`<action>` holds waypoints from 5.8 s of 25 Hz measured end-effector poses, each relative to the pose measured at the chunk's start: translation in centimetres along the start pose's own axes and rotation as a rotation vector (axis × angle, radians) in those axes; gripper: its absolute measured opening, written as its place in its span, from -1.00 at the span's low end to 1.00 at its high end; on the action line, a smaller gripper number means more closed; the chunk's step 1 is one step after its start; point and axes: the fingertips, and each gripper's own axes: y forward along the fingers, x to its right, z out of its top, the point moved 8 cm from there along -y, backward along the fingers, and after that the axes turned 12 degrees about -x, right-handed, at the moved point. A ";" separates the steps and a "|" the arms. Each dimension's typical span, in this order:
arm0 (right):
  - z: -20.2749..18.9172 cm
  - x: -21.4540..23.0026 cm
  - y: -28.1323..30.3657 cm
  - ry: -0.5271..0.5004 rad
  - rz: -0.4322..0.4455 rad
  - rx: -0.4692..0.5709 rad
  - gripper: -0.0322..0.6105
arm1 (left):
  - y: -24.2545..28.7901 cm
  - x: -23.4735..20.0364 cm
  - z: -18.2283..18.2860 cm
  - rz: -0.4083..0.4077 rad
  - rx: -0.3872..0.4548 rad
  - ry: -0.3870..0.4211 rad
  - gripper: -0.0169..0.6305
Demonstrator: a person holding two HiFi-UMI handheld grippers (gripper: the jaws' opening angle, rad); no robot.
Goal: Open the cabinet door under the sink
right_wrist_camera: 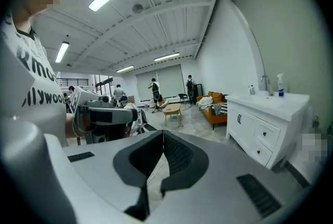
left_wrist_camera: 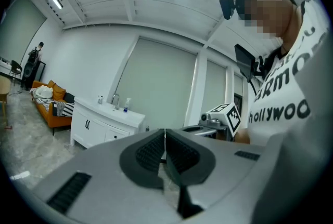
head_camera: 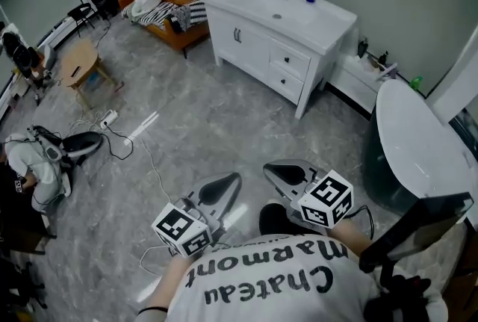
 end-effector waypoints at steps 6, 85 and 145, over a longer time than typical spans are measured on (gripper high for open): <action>2.0 5.2 3.1 -0.062 0.037 -0.020 -0.86 | 3.0 -4.0 1.1 0.061 0.028 -0.036 -0.91; 28.2 44.9 43.2 0.057 -0.023 -0.112 -0.86 | 21.9 -61.1 20.7 0.028 -0.085 0.027 -0.91; 37.1 76.2 54.5 0.411 -0.425 -0.022 -0.86 | 53.7 -89.8 34.9 -0.514 -0.305 0.211 -0.91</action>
